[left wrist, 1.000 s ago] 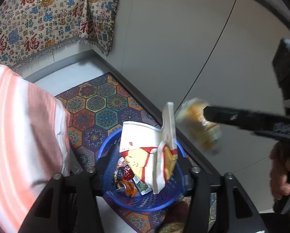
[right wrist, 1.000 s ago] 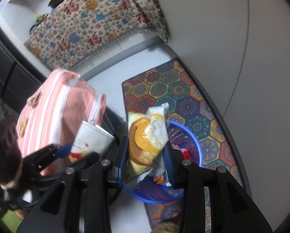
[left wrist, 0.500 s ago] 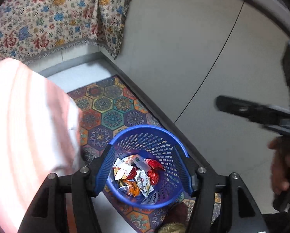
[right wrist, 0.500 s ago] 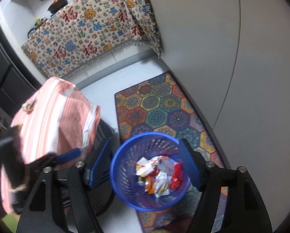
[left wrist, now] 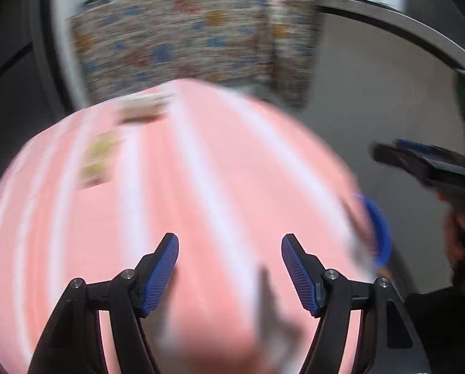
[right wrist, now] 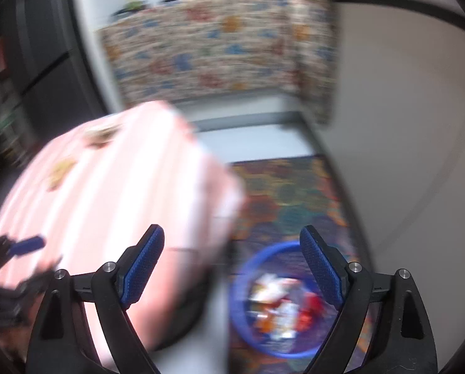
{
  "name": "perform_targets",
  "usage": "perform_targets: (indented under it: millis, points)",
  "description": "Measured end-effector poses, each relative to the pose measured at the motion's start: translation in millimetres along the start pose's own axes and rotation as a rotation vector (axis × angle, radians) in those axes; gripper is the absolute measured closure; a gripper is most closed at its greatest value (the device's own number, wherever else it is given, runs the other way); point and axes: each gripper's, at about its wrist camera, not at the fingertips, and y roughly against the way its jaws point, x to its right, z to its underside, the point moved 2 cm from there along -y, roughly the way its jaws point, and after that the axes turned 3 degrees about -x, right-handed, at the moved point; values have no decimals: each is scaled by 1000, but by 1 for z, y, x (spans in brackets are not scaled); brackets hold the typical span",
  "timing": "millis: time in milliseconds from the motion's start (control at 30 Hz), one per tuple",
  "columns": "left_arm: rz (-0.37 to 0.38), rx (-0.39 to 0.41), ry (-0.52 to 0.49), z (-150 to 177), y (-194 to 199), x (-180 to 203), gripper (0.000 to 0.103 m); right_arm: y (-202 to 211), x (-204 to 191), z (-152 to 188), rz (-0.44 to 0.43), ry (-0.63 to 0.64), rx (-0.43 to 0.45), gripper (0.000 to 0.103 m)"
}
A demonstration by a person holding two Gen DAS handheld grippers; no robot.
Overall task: Collect trash
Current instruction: 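Move both tools back over the table toward the remaining items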
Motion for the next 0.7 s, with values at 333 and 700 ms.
perform_targets:
  millis: [333, 700]
  points:
    - [-110, -40, 173, -25, -44, -135, 33, -81, -183, 29, -160, 388, -160, 12]
    - [-111, -48, 110, -83, -102, -144, 33, -94, -191, 30, -156, 376, -158, 1]
